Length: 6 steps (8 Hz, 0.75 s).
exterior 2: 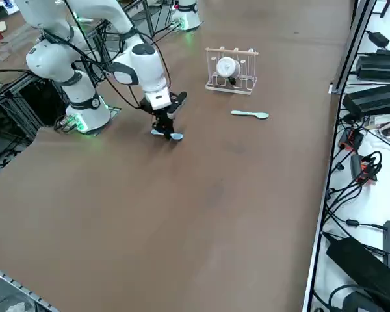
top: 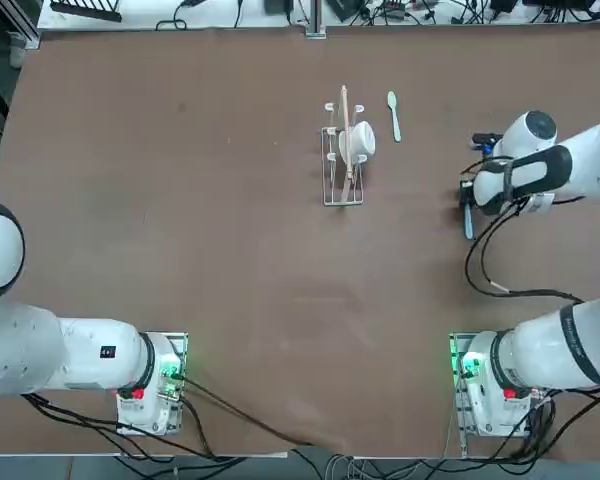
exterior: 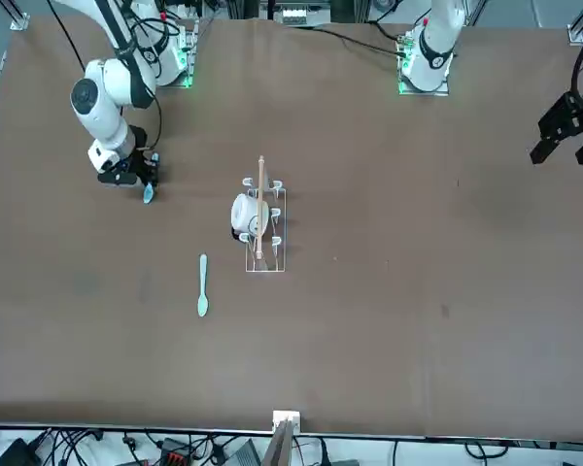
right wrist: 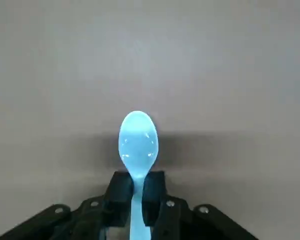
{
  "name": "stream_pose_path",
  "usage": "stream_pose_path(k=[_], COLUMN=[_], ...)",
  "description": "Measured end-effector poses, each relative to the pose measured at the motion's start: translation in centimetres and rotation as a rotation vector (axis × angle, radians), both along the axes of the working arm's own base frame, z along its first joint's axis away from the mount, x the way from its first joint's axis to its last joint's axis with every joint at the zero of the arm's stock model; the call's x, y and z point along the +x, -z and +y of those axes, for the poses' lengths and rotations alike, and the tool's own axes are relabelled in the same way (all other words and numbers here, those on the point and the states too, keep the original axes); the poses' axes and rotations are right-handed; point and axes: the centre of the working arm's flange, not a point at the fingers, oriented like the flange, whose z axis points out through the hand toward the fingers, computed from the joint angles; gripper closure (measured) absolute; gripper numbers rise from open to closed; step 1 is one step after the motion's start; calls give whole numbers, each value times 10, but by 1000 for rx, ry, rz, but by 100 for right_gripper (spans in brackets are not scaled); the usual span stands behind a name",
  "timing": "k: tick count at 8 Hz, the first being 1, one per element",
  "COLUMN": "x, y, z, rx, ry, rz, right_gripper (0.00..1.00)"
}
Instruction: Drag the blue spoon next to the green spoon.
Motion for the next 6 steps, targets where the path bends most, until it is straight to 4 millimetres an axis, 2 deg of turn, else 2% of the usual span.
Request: stream_pose_path(k=[3,6], x=[65,154], y=[-46,-90], z=[12,37], rx=[0,-7], ry=[-22,-58], rz=[-50,5], right_gripper=[85,85])
